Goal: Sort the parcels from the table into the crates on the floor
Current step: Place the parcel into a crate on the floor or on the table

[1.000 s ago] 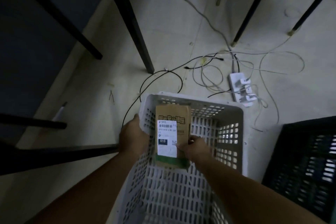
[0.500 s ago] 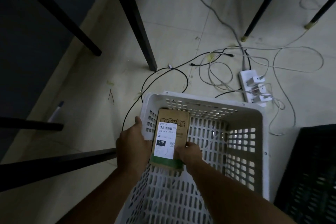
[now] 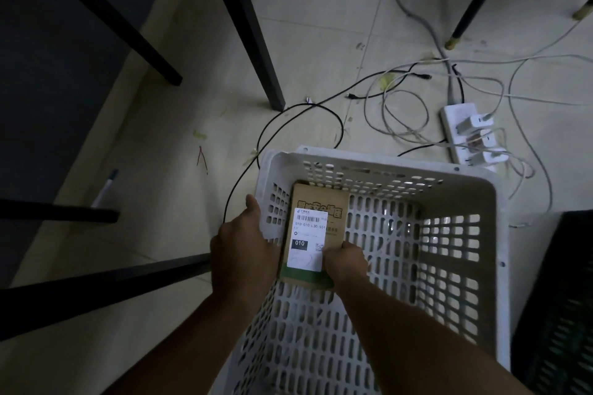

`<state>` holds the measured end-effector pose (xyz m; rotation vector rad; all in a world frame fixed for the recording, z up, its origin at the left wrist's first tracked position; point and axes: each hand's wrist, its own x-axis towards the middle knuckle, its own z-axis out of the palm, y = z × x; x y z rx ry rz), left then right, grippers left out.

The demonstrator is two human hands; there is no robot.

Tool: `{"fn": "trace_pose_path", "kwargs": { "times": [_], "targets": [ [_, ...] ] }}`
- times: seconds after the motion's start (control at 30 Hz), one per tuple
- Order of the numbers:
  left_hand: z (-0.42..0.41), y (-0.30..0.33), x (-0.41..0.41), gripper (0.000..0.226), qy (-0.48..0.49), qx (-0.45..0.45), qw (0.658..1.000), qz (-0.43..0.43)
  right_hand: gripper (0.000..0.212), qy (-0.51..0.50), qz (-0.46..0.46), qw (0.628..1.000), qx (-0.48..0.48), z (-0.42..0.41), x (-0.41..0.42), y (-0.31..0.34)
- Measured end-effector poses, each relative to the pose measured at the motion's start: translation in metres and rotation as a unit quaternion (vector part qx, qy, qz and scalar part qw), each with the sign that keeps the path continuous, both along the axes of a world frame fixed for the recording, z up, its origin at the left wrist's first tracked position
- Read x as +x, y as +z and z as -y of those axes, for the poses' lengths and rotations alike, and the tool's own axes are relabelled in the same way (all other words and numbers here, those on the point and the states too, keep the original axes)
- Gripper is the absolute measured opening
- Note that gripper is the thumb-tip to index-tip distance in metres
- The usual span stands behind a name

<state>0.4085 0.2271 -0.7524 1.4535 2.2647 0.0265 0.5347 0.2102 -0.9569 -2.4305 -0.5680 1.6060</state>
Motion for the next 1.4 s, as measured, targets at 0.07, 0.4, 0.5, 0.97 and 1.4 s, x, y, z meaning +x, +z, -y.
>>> {"fn": "trace_pose_path", "kwargs": {
  "times": [0.07,0.4,0.5,0.97,1.4],
  "targets": [
    [0.0,0.0,-0.001,0.074,-0.003,-0.004,1.0,0.001,0.013,0.005,0.017,1.0,-0.003,-0.001,0.0,-0.002],
    [-0.003,0.004,-0.004,0.074,-0.026,-0.04,0.999,-0.004,0.025,0.117,0.015,0.993,-0.029,-0.013,0.003,0.022],
    [-0.003,0.009,-0.007,0.073,-0.036,-0.058,0.997,0.021,0.021,0.184,0.005,0.983,-0.005,-0.018,0.011,0.049],
    [0.034,0.163,0.019,0.054,-0.263,-0.164,0.95,0.032,0.037,0.525,0.088,0.838,0.119,-0.005,0.062,0.306],
    [0.133,0.398,0.036,0.053,-0.306,-0.065,0.949,-0.033,0.041,0.618,0.214,0.727,0.209,0.088,0.078,0.608]
  ]
}}
